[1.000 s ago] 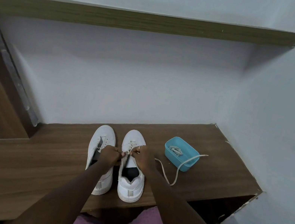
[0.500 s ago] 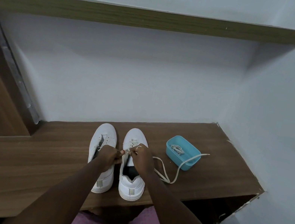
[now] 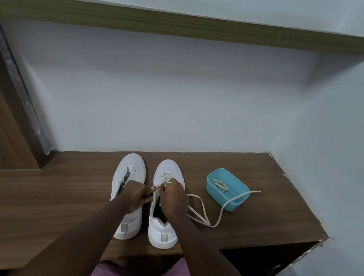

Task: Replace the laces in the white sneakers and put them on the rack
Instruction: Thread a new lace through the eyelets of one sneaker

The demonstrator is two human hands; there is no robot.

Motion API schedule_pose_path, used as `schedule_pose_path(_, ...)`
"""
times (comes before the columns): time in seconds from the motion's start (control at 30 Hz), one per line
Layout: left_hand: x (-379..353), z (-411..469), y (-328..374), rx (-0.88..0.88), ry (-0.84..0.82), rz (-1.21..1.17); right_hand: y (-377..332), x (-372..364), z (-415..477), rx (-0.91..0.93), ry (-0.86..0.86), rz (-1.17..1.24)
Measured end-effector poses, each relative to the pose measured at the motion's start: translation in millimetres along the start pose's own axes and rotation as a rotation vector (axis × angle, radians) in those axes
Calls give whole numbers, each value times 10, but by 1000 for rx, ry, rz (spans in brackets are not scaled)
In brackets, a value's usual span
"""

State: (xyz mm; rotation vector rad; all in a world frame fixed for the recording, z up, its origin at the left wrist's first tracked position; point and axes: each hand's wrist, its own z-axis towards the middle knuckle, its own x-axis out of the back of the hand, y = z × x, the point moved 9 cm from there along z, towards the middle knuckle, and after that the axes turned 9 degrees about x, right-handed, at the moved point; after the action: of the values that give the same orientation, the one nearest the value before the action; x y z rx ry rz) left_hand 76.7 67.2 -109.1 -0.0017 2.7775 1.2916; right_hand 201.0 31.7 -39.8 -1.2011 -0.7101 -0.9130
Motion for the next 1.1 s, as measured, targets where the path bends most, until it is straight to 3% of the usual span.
schedule_pose_path(0.17,7,14,-30,20,-9,-60,-46,-17,3,18,-6,2)
schedule_pose_path(0.37,-69,-42,-15,-11,-62,66,23,-2,3,28,-32,-71)
schedule_pose_path(0.53,-36,-79,44,-53,25,79,48,34,-83,26,-106,-181)
schedule_pose_path(0.63,-40,-197,105,-87,57,-85,144,83,-156,-94,-67,-199)
schedule_pose_path(0.7,31,-298,123,-102,107,-332,247,117,-211,-204,-39,-193)
schedule_pose_path(0.83,503,-495,274,-235,427,-494,479,107,-344,-389,-27,-54)
schedule_pose_path(0.93,997,-842,457,-357,828,-316,552,75,-413,-469,-23,67)
schedule_pose_path(1.1,1476,-1414,765,-519,1190,-73,575,26,-437,-511,-93,120)
